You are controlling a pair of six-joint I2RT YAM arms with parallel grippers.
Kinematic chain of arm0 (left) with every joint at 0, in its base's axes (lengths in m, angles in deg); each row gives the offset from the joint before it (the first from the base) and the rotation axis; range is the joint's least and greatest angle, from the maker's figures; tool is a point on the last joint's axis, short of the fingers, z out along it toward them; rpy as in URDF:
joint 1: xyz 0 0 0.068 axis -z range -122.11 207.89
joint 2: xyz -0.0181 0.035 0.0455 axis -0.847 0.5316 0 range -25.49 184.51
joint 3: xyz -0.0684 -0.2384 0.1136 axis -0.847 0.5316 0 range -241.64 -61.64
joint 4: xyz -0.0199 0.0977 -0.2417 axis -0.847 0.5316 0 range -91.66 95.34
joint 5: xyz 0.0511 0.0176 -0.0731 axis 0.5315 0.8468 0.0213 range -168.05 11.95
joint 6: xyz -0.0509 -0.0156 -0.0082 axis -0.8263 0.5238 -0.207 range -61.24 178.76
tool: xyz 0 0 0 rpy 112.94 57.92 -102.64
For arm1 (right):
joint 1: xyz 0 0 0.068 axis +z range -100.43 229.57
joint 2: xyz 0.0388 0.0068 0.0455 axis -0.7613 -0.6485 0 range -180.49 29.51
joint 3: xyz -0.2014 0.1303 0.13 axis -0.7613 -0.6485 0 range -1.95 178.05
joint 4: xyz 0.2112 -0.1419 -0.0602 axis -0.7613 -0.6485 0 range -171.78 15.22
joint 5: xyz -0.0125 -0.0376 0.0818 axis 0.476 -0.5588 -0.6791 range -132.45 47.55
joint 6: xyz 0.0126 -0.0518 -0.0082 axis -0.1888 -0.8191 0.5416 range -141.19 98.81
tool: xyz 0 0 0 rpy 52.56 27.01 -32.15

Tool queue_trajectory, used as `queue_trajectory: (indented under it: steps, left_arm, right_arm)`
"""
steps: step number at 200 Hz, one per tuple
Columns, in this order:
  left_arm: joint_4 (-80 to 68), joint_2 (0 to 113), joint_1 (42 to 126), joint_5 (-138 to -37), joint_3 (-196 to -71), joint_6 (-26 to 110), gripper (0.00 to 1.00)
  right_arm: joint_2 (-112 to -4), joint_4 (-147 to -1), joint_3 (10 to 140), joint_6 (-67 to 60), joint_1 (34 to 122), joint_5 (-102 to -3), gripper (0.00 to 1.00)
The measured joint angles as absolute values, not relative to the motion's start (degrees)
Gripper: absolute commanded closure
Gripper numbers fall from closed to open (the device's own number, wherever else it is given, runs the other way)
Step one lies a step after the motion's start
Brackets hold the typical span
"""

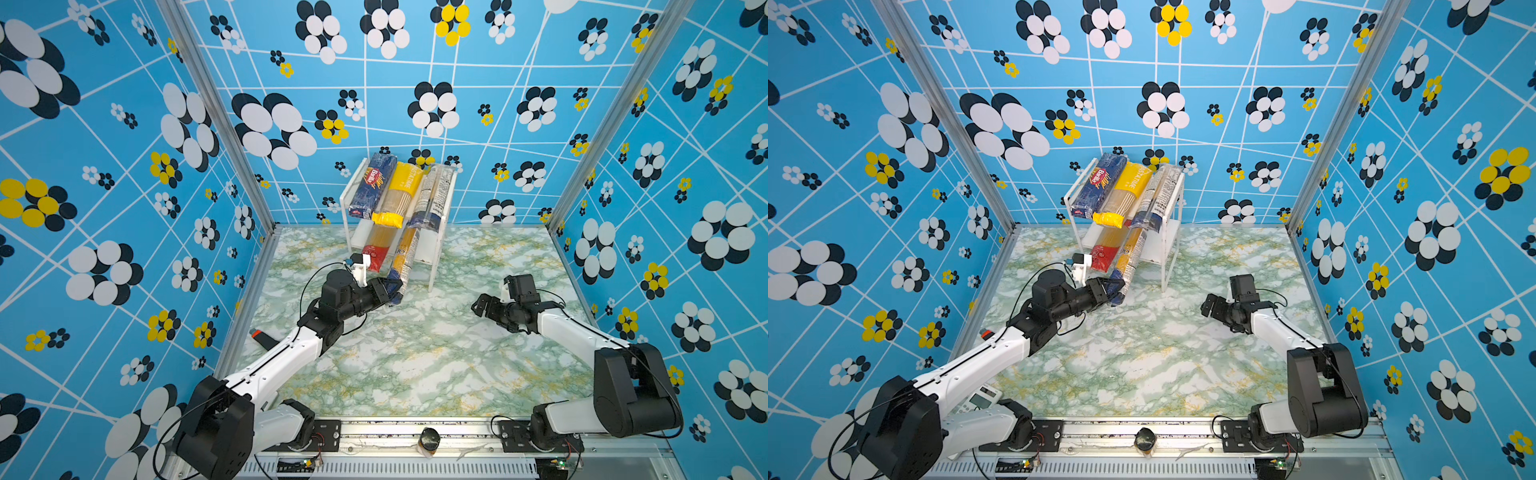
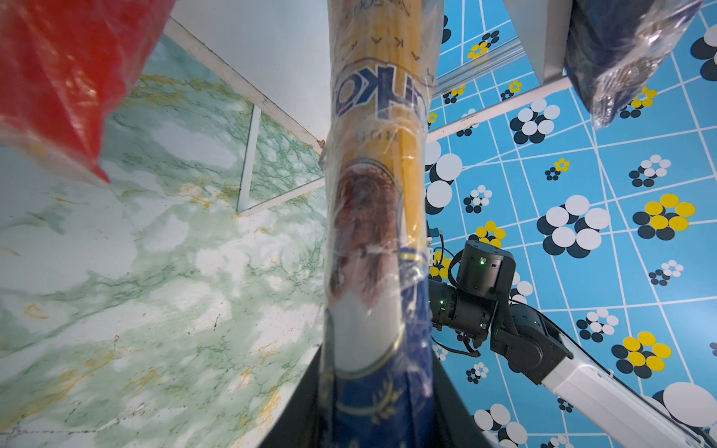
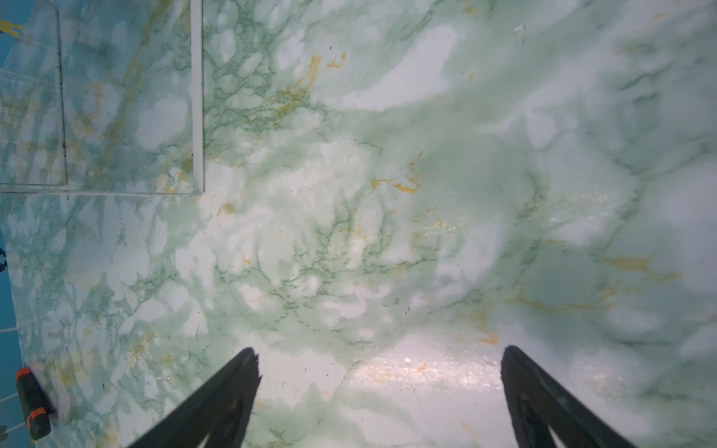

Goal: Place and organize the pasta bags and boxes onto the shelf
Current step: 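Carry the Ankara bag upright to the shelf's lower tier beside the red bag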

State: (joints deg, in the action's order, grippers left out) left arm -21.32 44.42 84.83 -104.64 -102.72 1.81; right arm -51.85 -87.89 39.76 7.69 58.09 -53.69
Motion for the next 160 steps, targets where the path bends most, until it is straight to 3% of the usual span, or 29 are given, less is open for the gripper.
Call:
queue_trajectory:
  steps: [160]
  left_arm:
    - [-26.98, 59.44, 83.32, -107.24, -112.14, -0.03, 1.0]
  right_arm:
    - [-51.57, -87.89, 39.76, 7.47, 57.89, -53.93, 0.01]
